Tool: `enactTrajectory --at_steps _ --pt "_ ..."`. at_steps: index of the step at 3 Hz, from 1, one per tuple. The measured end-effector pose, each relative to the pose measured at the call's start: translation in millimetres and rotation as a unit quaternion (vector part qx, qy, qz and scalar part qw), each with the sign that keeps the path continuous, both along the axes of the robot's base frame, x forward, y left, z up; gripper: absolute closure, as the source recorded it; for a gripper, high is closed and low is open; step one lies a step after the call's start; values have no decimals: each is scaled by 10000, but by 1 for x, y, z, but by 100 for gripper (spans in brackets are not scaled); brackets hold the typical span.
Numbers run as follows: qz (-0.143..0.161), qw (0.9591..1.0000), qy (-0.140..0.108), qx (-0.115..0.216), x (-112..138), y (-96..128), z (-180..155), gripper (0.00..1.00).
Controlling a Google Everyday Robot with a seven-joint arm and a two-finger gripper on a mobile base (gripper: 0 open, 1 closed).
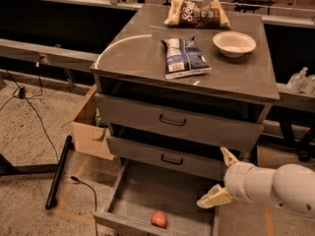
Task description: Pick apple from bottom drawer and place on counter
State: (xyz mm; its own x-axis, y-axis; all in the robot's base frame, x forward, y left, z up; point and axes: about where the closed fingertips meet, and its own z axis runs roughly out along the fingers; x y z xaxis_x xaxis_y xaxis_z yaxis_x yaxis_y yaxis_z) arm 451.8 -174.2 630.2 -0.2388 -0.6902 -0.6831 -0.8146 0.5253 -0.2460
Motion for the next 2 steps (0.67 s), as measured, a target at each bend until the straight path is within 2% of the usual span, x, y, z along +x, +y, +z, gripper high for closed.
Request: enactTrajectory --at_steps 1,2 --pt "623 9981 20 -14 6 26 -67 0" --pt "809 9962 255 -213 4 28 -126 0"
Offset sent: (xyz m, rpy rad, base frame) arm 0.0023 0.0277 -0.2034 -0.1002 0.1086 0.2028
